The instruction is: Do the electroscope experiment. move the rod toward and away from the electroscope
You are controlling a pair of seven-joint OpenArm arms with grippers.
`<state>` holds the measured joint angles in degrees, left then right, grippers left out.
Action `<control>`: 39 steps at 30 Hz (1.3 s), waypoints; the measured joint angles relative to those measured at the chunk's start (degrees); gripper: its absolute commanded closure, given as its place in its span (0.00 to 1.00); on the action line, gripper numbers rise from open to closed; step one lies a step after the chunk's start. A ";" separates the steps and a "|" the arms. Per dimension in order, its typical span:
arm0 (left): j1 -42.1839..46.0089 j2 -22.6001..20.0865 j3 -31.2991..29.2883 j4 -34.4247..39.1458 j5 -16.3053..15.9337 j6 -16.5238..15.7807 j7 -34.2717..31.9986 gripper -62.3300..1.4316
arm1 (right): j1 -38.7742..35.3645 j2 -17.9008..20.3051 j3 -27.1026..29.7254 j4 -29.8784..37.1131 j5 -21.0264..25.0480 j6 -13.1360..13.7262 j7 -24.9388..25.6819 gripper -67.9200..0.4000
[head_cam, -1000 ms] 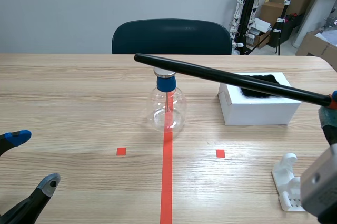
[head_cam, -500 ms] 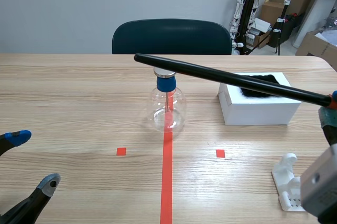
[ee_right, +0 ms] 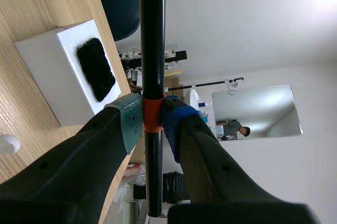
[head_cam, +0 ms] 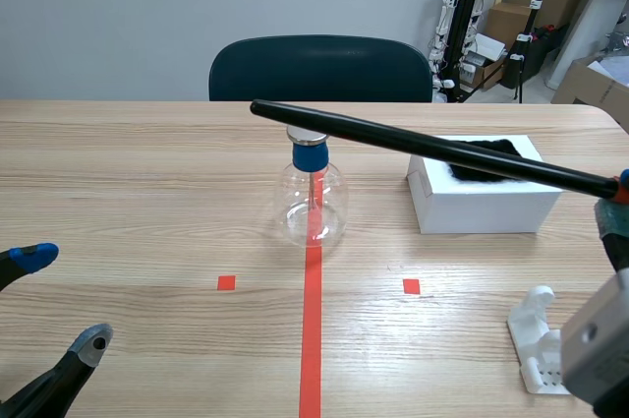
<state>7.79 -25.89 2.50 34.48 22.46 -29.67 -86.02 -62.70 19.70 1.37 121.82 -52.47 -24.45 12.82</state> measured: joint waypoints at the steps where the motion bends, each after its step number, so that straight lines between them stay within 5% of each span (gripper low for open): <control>1: 0.00 0.00 0.00 0.00 0.00 0.00 0.00 0.00 | 0.00 0.00 0.00 0.00 0.00 0.00 0.00 0.94; 39: 0.00 0.00 0.00 0.00 0.00 0.00 0.00 0.00 | 0.13 0.00 0.00 0.00 0.02 0.00 -2.36 0.94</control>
